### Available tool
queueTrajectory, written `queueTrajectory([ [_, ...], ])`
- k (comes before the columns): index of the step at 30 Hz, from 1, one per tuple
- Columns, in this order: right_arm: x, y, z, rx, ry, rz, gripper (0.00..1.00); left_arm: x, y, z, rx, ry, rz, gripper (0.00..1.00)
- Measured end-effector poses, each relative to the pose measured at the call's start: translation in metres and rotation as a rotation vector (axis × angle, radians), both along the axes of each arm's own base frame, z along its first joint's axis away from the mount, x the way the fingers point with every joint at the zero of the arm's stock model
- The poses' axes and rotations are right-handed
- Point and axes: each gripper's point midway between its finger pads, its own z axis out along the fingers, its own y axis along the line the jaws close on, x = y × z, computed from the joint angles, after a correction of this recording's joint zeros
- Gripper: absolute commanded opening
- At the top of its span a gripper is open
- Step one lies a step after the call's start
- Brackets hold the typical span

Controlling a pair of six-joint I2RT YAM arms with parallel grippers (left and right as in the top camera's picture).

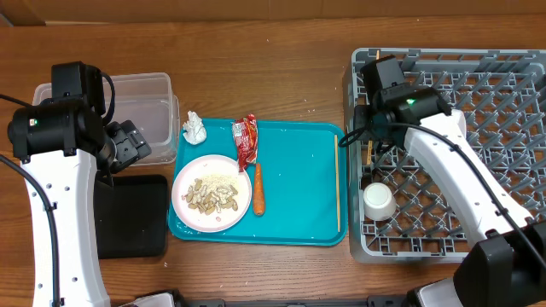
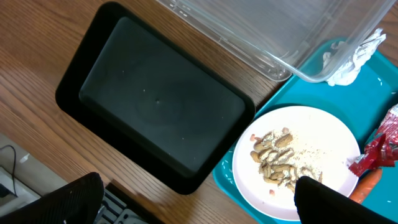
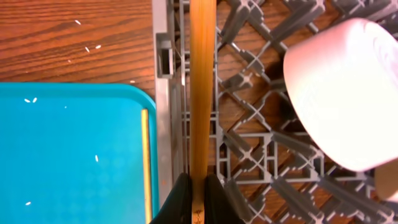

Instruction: Sort waste into correct bins and load items into the dishwasher

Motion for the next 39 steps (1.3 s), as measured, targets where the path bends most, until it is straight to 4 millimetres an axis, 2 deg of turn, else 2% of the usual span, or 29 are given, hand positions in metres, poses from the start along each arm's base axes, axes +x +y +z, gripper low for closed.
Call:
queueTrajectory([
  [3, 0.003, -0.001, -0.001, -0.002, -0.003, 0.020, 0.04, 0.000, 0.000, 0.000, 0.001, 0.001, -0.003, 1.00],
  [4, 0.003, -0.001, -0.002, -0.007, 0.001, 0.029, 0.09, 0.000, 0.000, 0.000, 0.001, 0.001, -0.003, 1.00],
  [5, 0.003, -0.001, -0.005, -0.014, 0.010, 0.040, 0.22, 0.000, 0.000, 0.000, 0.001, 0.001, -0.004, 1.00],
  [6, 0.002, -0.001, -0.007, -0.017, 0.019, 0.046, 0.32, 0.000, 0.000, 0.000, 0.000, 0.001, -0.004, 1.00],
  [11, -0.011, 0.002, -0.018, -0.045, 0.093, 0.086, 0.40, 0.000, 0.000, 0.000, 0.001, 0.002, -0.007, 1.00],
  [13, -0.017, 0.012, -0.019, -0.049, 0.104, 0.118, 0.43, 0.000, 0.000, 0.000, 0.001, 0.002, -0.007, 1.00],
  [15, -0.025, 0.032, -0.018, -0.049, 0.108, 0.178, 0.48, 0.000, 0.000, 0.000, 0.001, 0.002, -0.007, 1.00],
  [21, -0.048, 0.096, -0.018, -0.016, 0.075, 0.303, 0.49, 0.000, 0.000, 0.000, 0.001, 0.002, -0.007, 1.00],
  [23, -0.055, 0.103, -0.026, -0.017, 0.078, 0.294, 0.49, 0.000, 0.000, 0.000, 0.001, 0.002, -0.007, 1.00],
  [25, -0.062, 0.100, -0.040, -0.036, 0.092, 0.255, 0.49, 0.000, 0.000, 0.000, 0.001, 0.002, -0.007, 1.00],
  [32, -0.062, 0.079, -0.097, -0.146, 0.152, 0.152, 0.50, 0.000, 0.000, 0.000, 0.001, 0.002, -0.007, 1.00],
  [35, -0.058, 0.076, -0.108, -0.161, 0.159, 0.133, 0.52, 0.000, 0.000, 0.000, 0.001, 0.002, -0.007, 1.00],
  [39, -0.054, 0.076, -0.113, -0.163, 0.152, 0.119, 0.53, 0.000, 0.000, 0.000, 0.001, 0.002, -0.007, 1.00],
])
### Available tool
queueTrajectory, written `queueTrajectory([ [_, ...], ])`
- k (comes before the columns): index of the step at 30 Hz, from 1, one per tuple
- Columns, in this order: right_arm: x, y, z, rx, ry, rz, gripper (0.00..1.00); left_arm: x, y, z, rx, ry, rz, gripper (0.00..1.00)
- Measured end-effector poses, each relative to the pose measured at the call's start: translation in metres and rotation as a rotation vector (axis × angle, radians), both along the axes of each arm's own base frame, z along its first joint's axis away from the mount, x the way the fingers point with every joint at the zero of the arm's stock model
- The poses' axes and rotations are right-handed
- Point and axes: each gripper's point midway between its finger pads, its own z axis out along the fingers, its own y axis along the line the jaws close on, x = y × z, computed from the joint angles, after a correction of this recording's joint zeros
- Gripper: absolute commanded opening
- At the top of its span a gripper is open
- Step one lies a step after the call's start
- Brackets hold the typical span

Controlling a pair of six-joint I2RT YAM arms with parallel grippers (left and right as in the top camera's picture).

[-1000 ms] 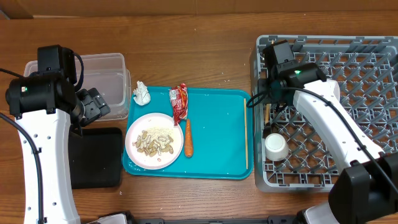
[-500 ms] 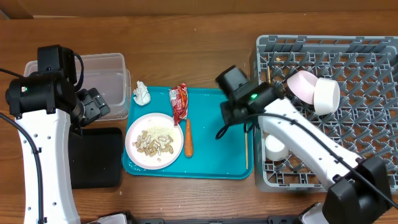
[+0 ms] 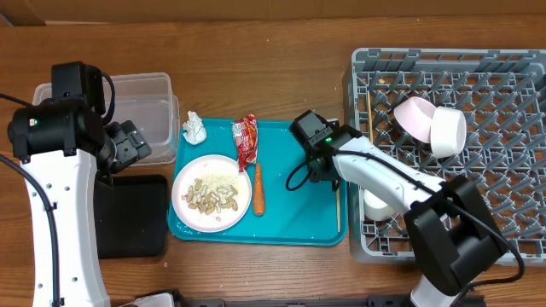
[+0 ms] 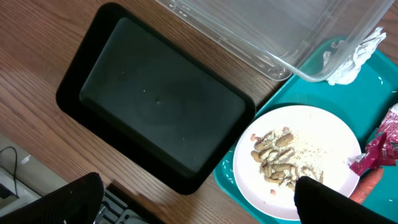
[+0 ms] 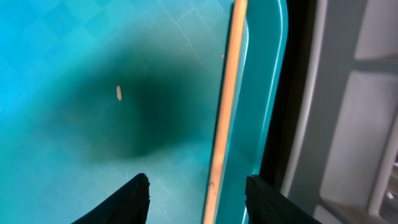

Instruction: Sort waste into correct bins and load items into the dishwasher

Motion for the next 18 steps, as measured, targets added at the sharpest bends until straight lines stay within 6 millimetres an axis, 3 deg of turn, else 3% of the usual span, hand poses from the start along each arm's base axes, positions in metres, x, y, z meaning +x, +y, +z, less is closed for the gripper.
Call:
queueTrajectory([
  [7, -0.001, 0.002, -0.017, -0.008, 0.031, -0.001, 0.53, 0.000, 0.000, 0.000, 0.000, 0.000, 0.000, 1.00],
  [13, 0.000, 0.009, -0.022, 0.014, 0.055, 0.011, 0.25, 0.000, 0.000, 0.000, 0.000, 0.000, 0.000, 1.00],
  [18, -0.007, 0.014, -0.022, 0.011, 0.081, 0.054, 0.24, 0.000, 0.000, 0.000, 0.000, 0.000, 0.000, 1.00],
])
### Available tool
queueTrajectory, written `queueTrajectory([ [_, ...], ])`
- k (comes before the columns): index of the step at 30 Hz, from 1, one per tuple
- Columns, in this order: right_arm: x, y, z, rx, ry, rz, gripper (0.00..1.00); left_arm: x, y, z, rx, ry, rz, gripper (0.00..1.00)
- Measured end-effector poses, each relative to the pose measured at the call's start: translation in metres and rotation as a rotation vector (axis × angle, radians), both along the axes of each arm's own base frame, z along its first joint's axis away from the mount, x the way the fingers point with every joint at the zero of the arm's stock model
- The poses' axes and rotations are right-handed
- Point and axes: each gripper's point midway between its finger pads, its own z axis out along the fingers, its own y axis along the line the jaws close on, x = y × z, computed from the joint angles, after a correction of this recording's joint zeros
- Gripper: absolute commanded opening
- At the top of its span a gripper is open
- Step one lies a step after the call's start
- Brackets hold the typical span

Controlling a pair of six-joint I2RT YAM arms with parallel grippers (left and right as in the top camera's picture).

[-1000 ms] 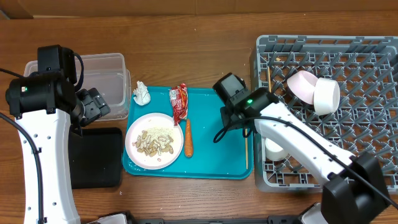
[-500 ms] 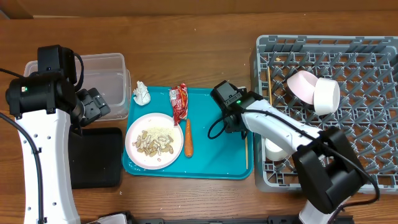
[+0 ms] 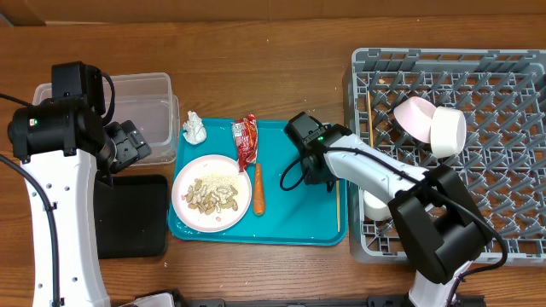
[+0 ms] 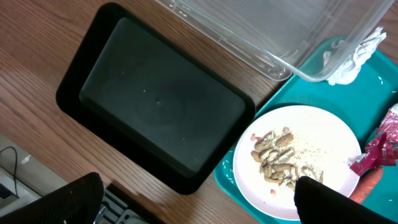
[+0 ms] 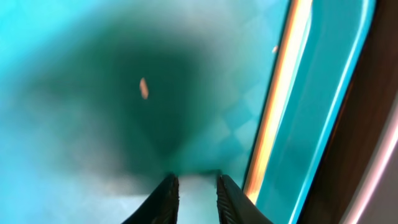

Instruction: Sort waste into correct bins and load items into the dishwasher

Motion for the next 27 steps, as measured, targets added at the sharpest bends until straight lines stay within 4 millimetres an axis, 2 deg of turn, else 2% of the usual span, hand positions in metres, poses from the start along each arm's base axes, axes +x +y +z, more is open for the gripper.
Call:
queueTrajectory([
  [4, -0.008, 0.002, 0.001, -0.031, 0.014, 0.033, 0.42, 0.000, 0.000, 0.000, 0.000, 0.000, 0.000, 1.00],
  [8, -0.006, -0.003, 0.003, -0.071, -0.009, 0.038, 0.45, 0.000, 0.000, 0.000, 0.000, 0.000, 0.000, 1.00],
  [16, 0.013, -0.017, 0.005, -0.085, -0.065, -0.020, 0.46, 0.000, 0.000, 0.000, 0.000, 0.000, 0.000, 1.00],
  [22, 0.020, -0.011, 0.001, -0.011, -0.084, -0.041, 0.46, 0.000, 0.000, 0.000, 0.000, 0.000, 0.000, 1.00],
  [27, 0.015, -0.008, -0.001, 0.013, -0.063, -0.015, 0.41, 0.000, 0.000, 0.000, 0.000, 0.000, 0.000, 1.00],
])
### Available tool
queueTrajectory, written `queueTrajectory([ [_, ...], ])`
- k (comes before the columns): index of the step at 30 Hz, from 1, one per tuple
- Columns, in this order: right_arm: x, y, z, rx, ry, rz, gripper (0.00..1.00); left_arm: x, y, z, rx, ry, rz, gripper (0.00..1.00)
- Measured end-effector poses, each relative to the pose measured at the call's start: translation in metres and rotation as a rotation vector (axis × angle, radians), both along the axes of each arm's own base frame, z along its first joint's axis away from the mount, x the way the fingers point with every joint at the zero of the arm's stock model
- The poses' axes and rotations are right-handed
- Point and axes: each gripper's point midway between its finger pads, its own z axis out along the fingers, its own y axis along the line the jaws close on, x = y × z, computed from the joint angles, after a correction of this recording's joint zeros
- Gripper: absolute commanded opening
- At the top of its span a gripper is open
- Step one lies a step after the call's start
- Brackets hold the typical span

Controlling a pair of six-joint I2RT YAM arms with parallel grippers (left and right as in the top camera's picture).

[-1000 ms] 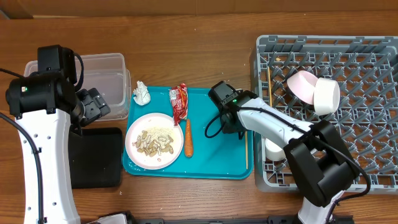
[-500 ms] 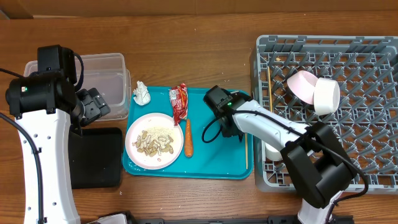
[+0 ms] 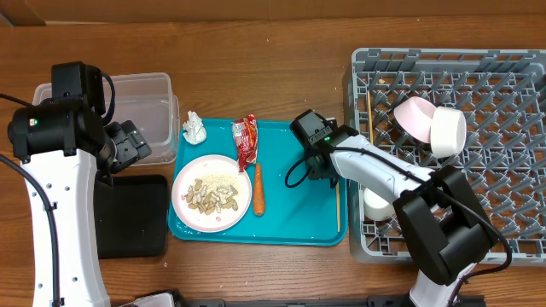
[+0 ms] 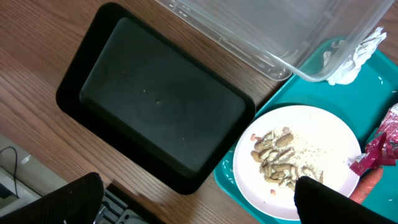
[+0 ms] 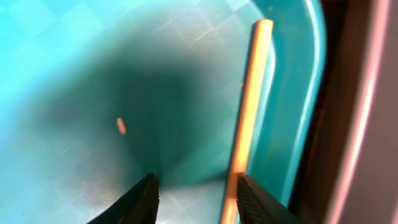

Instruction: Sort waste into correct bins and load items into the dishwasher

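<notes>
A wooden chopstick (image 5: 252,93) lies along the right rim of the teal tray (image 3: 299,217). My right gripper (image 5: 198,200) is open low over the tray, and the chopstick sits just inside its right finger (image 5: 258,202). In the overhead view the right gripper (image 3: 319,165) is beside that chopstick (image 3: 338,200). Another chopstick (image 3: 368,115) stands in the grey dishwasher rack (image 3: 512,64). On the tray are a white plate of food scraps (image 3: 212,194), a carrot (image 3: 258,189), a red wrapper (image 3: 245,141) and a crumpled tissue (image 3: 194,126). My left gripper (image 4: 199,205) hangs open and empty above the table.
A clear plastic bin (image 3: 145,102) and a black bin (image 3: 132,217) stand left of the tray. The rack holds a pink bowl (image 3: 411,115), a white cup (image 3: 449,130) and another white cup (image 3: 378,202). The rack's wall runs close along the tray's right rim.
My right gripper's jaws were almost together left of the chopstick; now they are spread wide, shifted slightly right, with the chopstick at the right finger. The left arm has not moved.
First my right gripper was shut on a chopstick over the rack's left edge. Later that chopstick stood in the rack and the gripper was open over the tray by the second chopstick. Then its jaws were narrow beside it, and now they span it.
</notes>
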Motion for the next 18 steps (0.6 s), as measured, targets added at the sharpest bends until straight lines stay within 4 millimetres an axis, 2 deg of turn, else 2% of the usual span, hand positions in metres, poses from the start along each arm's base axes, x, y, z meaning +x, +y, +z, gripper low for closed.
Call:
queueTrajectory([
  [8, -0.009, 0.009, 0.000, 0.009, 0.031, 0.061, 0.41, 0.000, 0.000, 0.000, 0.000, 0.000, 0.000, 1.00],
  [9, -0.009, 0.009, 0.000, 0.011, 0.032, 0.066, 0.38, 0.000, 0.000, 0.000, 0.000, 0.000, 0.000, 1.00],
  [10, -0.009, 0.011, -0.001, 0.019, 0.037, 0.078, 0.25, 0.000, 0.000, 0.000, 0.000, 0.000, 0.000, 1.00],
  [12, -0.012, 0.016, -0.001, 0.042, 0.058, 0.111, 0.08, 0.000, 0.000, 0.000, 0.000, 0.000, 0.000, 1.00],
  [13, -0.014, 0.018, -0.002, 0.054, 0.068, 0.113, 0.04, 0.000, 0.000, 0.000, 0.000, 0.000, 0.000, 1.00],
  [18, -0.017, 0.022, -0.002, 0.069, 0.078, 0.124, 0.04, 0.000, 0.000, 0.000, 0.000, 0.000, 0.000, 1.00],
])
